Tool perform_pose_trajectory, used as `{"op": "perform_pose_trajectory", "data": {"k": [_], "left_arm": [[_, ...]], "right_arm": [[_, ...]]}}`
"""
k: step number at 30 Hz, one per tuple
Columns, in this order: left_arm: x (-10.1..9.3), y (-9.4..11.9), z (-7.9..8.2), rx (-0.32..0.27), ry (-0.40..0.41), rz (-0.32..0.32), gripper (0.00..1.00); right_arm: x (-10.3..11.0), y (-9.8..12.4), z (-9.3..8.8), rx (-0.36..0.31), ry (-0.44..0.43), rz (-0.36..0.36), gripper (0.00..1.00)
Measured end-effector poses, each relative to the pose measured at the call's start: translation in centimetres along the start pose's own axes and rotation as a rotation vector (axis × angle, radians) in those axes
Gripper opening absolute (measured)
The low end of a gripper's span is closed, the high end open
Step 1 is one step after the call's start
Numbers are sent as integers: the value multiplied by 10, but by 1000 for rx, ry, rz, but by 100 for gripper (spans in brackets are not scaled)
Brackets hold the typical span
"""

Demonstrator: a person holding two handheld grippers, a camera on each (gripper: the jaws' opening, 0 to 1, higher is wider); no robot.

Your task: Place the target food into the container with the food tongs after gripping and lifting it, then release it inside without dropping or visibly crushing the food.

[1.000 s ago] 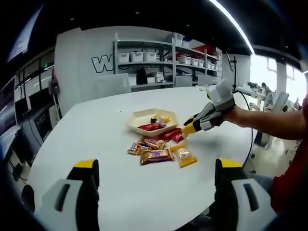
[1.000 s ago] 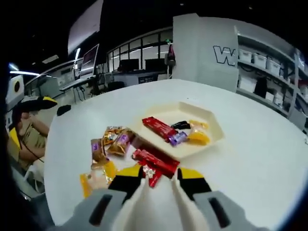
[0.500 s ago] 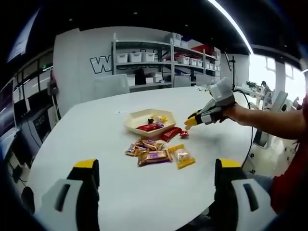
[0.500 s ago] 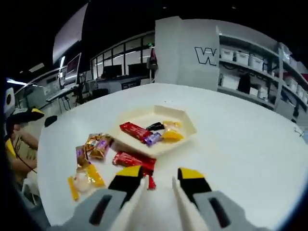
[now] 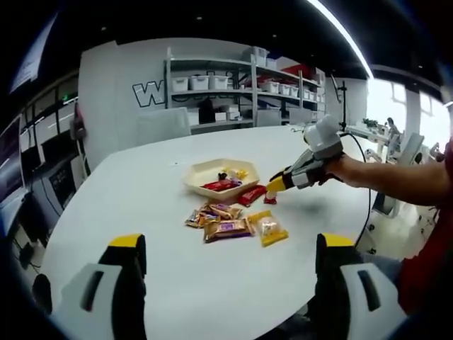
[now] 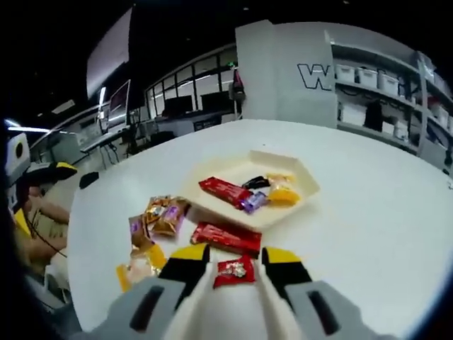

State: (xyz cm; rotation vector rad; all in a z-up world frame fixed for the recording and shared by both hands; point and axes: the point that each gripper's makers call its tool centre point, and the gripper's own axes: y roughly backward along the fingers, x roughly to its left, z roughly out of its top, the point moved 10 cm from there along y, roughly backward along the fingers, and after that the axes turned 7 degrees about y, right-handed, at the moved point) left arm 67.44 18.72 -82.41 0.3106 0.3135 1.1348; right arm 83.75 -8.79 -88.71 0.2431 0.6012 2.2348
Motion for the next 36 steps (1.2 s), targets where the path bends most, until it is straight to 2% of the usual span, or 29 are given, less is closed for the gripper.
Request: {"op": "perform_pose_trajectory", "data": {"k": [3,6,12,16,21,24,36], "left_arm": [[0,-1,0,1,1,0,98],[0,-1,1,1,0,-2,98],[-1,-3,-1,7,-2,-4,98],[-1,-4,-3,15,-4,-4,98],[-2,-4,-4,25,-8,-6,98],[-1,-3,-3,23,-10,-3,98],[-3,-4,-3,19,-6,-15,99]], "right_arm": [[1,-1,-2,0,-6,18,24],[3,-1,-3,-4,50,15,22],[3,0,-5,-8,81,-4,16],[3,1,-5,-18,0,-3,15],[0,5,-4,-30,-40,4,15],[-1,10,0,-58,-87,20,15],[-4,21,25,-113,-85,18,16]]}}
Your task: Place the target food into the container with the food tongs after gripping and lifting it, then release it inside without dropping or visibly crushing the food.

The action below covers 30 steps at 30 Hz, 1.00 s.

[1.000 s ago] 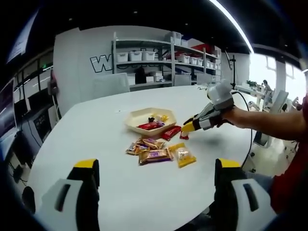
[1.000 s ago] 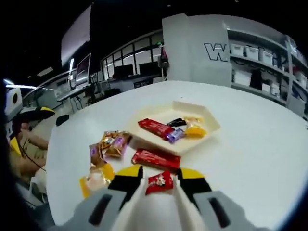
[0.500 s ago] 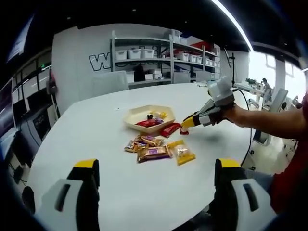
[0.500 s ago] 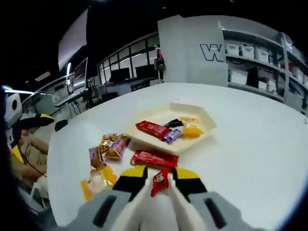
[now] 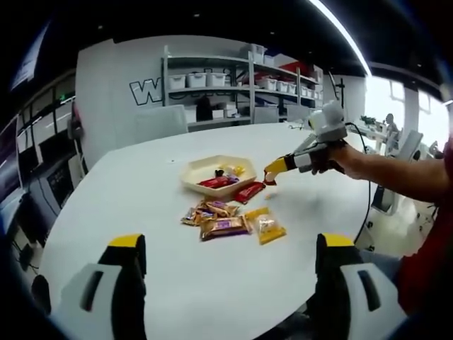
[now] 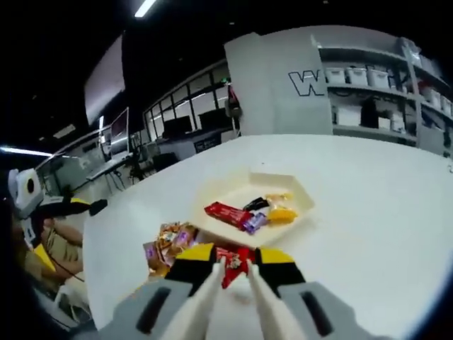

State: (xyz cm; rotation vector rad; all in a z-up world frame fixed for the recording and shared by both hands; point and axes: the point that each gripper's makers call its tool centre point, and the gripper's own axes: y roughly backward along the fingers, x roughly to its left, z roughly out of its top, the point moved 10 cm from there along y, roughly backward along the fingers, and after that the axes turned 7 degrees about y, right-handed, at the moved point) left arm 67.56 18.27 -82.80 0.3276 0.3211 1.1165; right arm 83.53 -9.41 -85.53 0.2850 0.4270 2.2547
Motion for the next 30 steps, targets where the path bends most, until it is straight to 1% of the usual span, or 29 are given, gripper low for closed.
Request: {"op": "perform_pose_trajectory", "data": {"k": [2,3,4,13,16,21,27,30], "left_arm": [[-1,0,0,-6,13,-6,99],[0,0,0,-24,46,-5,99],[0,0,0,-30,63,-6,99],[3,2,-1,-13,49,1,99],[4,2,-1,-12,49,6,99],[4,3,-1,-20,25,10,99],[7,5,1,-31,53,13,99],[7,6,2,-25,49,20,99]], "right_arm": [[1,0,5,-9,5,3,16],[1,0,8,-14,10,4,16],[1,-1,11,-16,14,6,16],[1,-4,34,-53,40,7,16],[-1,-7,41,-62,53,5,16],[-2,-10,50,-75,59,3,17],[-3,-17,62,-93,63,0,17],[-3,-22,69,-101,71,0,17]]}}
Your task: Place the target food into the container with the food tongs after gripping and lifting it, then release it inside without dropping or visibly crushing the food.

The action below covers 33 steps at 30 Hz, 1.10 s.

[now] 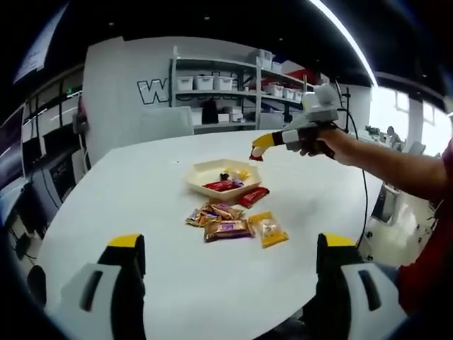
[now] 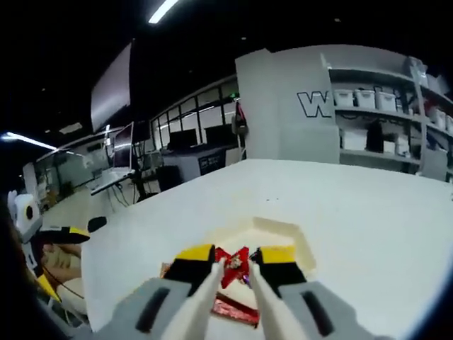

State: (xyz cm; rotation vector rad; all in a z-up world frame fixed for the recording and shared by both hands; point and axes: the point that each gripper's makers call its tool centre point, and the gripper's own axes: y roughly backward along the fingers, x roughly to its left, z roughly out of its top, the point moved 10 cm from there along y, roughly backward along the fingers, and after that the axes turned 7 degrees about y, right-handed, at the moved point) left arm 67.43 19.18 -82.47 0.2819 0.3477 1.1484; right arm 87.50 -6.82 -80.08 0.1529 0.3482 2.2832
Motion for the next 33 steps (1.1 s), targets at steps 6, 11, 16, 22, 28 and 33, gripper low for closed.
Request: {"op": "perform_pose_trajectory", "data": {"k": [6,11,16,22,28,33], "left_arm": [[0,2,1,-2,5,5,99],[1,3,0,-1,10,8,99],[1,2,-1,0,17,6,99],[-2,1,-2,4,10,-2,99],[-4,-1,-1,6,-1,-11,98],[0,1,-2,14,-5,-5,98]], "right_arm": [[-3,-10,4,-30,44,-21,22],[-4,-7,0,-25,44,-36,23],[-8,0,-3,-30,35,-43,23],[-4,7,-8,-25,30,-30,23],[-3,6,-24,13,8,-16,23],[1,3,-40,55,-2,2,23]]}}
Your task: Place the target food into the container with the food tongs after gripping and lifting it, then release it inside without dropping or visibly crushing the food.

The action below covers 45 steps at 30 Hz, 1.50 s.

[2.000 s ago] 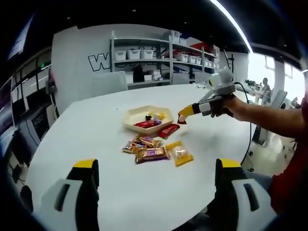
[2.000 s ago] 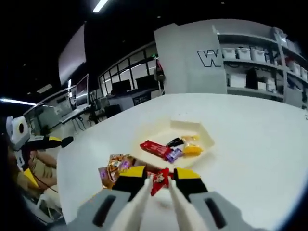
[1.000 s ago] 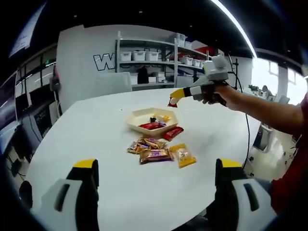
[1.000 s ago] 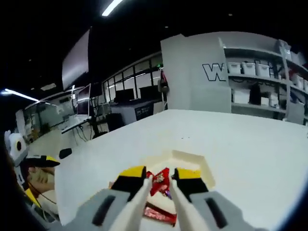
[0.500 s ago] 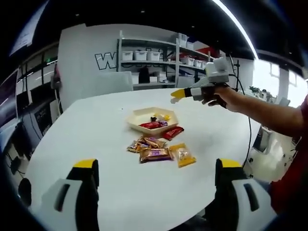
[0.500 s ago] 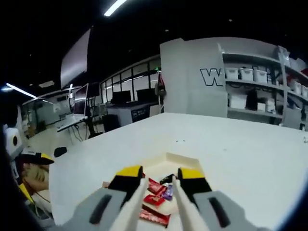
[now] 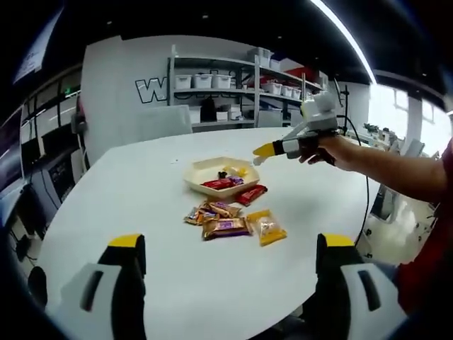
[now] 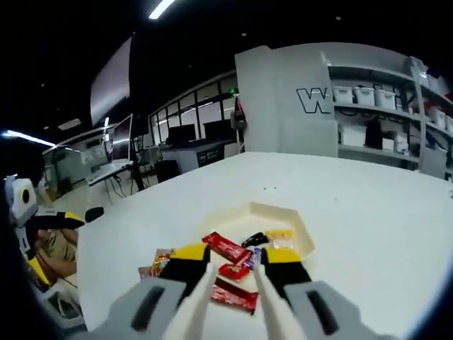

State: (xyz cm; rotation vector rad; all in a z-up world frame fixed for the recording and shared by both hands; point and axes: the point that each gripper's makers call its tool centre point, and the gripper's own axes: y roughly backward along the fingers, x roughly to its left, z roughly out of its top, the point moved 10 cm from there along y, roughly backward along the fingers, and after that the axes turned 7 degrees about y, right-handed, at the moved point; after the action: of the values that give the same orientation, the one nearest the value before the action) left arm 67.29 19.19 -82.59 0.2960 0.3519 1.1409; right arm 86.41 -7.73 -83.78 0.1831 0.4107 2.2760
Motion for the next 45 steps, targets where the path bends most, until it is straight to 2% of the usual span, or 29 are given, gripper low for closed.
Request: {"op": "perform_pose_trajectory", "data": {"k": [3,11,18,28,31,35,38,40,42,45], "left_arm": [[2,2,0,-1,-3,8,98],[0,2,-1,-1,0,7,98],[1,3,0,-5,-4,7,98],[0,5,-2,1,-8,5,98],[2,5,-2,2,-5,9,97],[1,6,-1,0,-8,11,97],[2,6,-1,6,-14,14,97],[2,6,-1,4,-10,14,97],[2,5,-1,3,-9,13,97],[-1,2,-1,4,-12,4,97]], "right_arm": [[1,-3,-11,33,8,4,23],[7,-7,-29,63,34,-24,22],[8,-6,-28,48,18,-39,23],[12,-5,-35,-3,-26,-119,23],[12,-9,-41,25,-43,-120,23],[14,-13,-45,17,-46,-128,23],[15,-14,-47,24,-7,-138,22],[14,-11,-46,50,10,-136,21],[14,-6,-45,65,-38,-125,21],[11,1,-48,68,-51,-130,20]]}}
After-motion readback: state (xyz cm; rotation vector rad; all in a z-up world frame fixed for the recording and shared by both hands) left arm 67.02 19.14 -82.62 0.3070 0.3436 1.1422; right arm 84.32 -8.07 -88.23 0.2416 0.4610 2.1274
